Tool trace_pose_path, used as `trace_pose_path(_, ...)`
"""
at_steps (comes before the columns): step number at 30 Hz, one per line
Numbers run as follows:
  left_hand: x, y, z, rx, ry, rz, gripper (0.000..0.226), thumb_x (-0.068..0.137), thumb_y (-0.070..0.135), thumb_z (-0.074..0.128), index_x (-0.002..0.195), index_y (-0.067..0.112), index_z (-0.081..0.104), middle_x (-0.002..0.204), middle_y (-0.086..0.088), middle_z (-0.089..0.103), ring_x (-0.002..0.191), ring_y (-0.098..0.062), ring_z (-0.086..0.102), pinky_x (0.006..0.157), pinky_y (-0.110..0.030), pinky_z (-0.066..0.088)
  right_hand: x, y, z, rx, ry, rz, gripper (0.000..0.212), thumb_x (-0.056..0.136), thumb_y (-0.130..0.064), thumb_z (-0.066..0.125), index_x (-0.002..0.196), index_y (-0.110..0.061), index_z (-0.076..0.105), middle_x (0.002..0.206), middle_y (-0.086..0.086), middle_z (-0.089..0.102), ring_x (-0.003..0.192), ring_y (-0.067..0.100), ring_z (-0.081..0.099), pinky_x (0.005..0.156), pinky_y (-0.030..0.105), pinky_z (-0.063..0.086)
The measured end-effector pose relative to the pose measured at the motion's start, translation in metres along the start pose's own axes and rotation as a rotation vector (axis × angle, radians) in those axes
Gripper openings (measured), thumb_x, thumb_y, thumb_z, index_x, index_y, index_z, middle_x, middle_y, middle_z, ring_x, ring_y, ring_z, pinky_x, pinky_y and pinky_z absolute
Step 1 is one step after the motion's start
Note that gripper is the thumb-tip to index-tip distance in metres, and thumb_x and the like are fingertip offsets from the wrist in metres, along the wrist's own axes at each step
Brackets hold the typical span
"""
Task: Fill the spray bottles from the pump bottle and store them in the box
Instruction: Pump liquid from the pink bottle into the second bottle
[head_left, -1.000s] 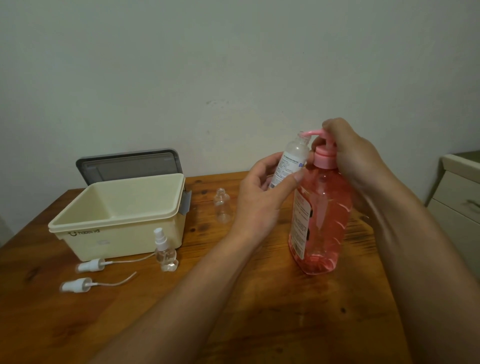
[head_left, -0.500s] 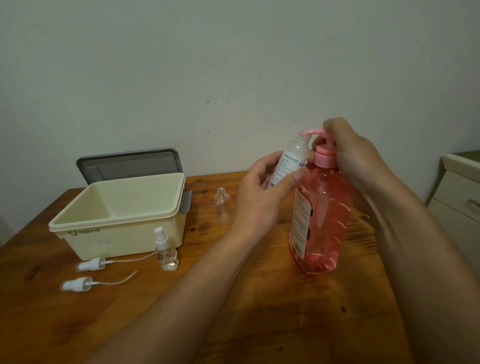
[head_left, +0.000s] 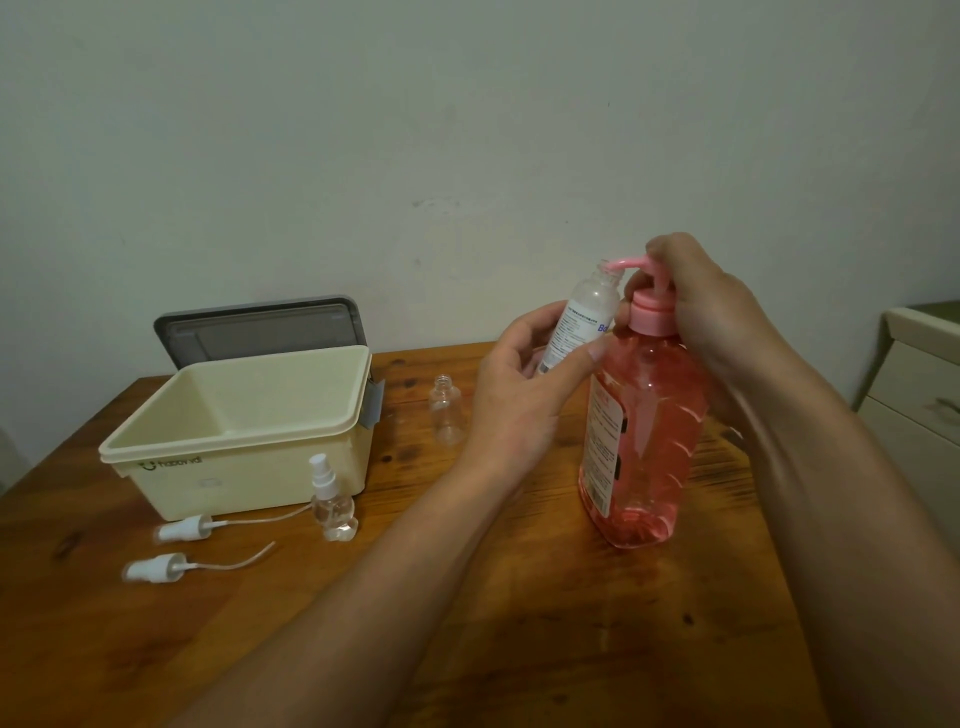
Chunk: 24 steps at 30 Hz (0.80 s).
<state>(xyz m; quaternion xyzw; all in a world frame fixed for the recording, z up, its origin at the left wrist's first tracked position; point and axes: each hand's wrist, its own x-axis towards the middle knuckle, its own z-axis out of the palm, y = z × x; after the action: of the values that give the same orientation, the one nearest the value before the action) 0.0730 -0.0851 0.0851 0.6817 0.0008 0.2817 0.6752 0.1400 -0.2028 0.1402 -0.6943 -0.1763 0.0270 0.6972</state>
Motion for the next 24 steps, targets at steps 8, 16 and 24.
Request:
trace_pose_path(8, -0.0004, 0.001, 0.0007, -0.012, -0.015, 0.009, 0.039, 0.085, 0.014, 0.072, 0.12, 0.022, 0.057, 0.109, 0.009, 0.067, 0.088, 0.007, 0.065, 0.076, -0.012, 0.053, 0.0023, 0.0046, -0.0002, -0.008, -0.003, 0.014, 0.041, 0.09, -0.053, 0.045, 0.079, -0.018, 0.061, 0.065, 0.003, 0.066, 0.056, 0.021, 0.054, 0.063, 0.038, 0.045)
trace_pose_path(16, -0.0008, 0.0002, 0.0004, -0.009, -0.008, 0.006, 0.041, 0.084, 0.015, 0.073, 0.122, 0.02, 0.058, 0.112, 0.006, 0.068, 0.09, 0.005, 0.066, 0.075, -0.013, 0.053, 0.0013, 0.0006, 0.0004, 0.006, 0.006, -0.001, 0.034, 0.093, -0.041, 0.044, 0.079, -0.014, 0.06, 0.059, 0.002, 0.065, 0.066, 0.026, 0.053, 0.065, 0.038, 0.044)
trace_pose_path(24, 0.0, 0.0016, -0.0003, 0.004, -0.011, 0.015, 0.042, 0.085, 0.015, 0.072, 0.125, 0.02, 0.057, 0.111, 0.009, 0.067, 0.09, 0.008, 0.065, 0.076, -0.012, 0.053, 0.0008, 0.0022, 0.0, -0.025, 0.008, 0.003, 0.041, 0.091, -0.052, 0.045, 0.077, -0.017, 0.061, 0.065, 0.003, 0.066, 0.064, 0.023, 0.055, 0.064, 0.038, 0.045)
